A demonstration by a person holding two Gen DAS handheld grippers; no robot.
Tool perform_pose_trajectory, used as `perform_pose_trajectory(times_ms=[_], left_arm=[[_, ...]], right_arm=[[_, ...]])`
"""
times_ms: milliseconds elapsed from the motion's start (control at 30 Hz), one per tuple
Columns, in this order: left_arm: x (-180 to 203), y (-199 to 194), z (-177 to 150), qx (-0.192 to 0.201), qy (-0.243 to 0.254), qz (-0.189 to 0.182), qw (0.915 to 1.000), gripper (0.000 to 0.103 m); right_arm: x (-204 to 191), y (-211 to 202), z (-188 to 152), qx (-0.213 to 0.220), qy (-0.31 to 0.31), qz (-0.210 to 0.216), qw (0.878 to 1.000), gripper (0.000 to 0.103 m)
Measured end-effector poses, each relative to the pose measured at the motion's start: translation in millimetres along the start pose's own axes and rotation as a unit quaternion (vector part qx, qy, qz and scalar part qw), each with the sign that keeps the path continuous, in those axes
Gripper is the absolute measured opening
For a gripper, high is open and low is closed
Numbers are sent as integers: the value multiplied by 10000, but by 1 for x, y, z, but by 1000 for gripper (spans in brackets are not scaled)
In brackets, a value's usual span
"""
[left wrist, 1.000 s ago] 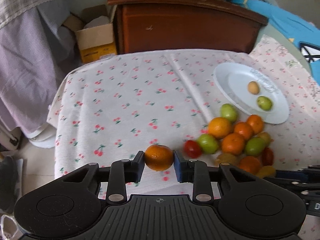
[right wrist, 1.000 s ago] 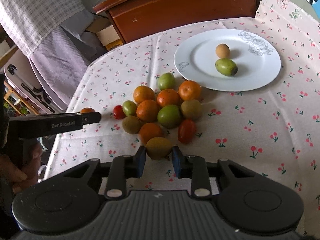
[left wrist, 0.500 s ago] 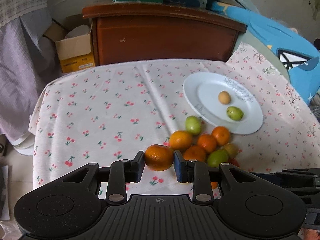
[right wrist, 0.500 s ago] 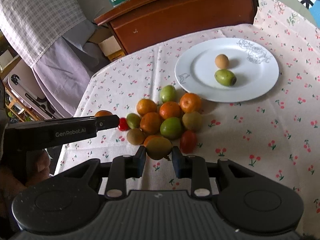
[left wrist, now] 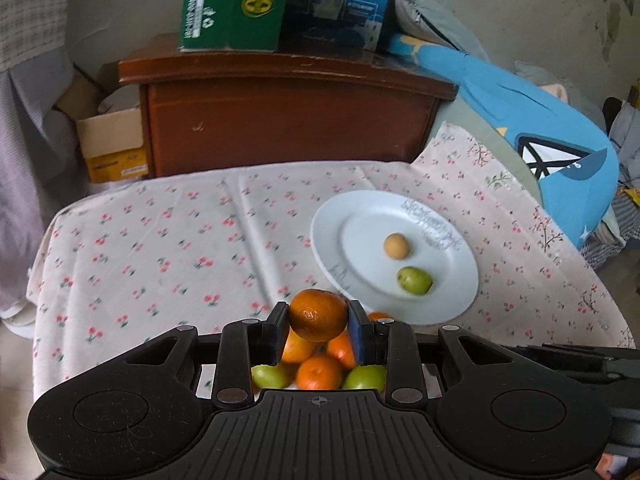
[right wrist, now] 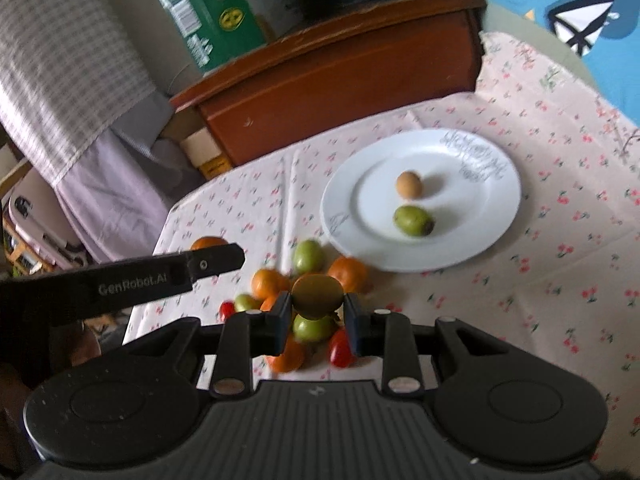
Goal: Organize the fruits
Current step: 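Carry the tangerine with the left tool onto the plate while the right tool places the brown fruit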
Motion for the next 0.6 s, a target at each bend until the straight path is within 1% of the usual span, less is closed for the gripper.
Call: perform_pose_trajectory(times_ms=[133,367,467,600], left_arm=[[9,10,4,29,33,-56,10000,28],[23,35,7,-17,59,-218,9997,28],[26,47,4,-78,129,-185,9997,28],[31,62,1,-154,198,-202,9995,28]], right_arm=[[8,-2,10,132,33,-136,9998,28],[26,6,27,214,70,-493,9985,28],[37,12,32,205,173,-674,9974,28],[52,28,37,87,287,-848,9959,28]])
Point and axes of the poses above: each gripper's, at about its wrist camera, not at the fingertips, and y roughly the way its jaws point, x to its right, z to its top, the point moved 3 cm from there along y, roughly the way its jaws point, and after that the axes turned 15 degrees about x, right-handed, at the moved point
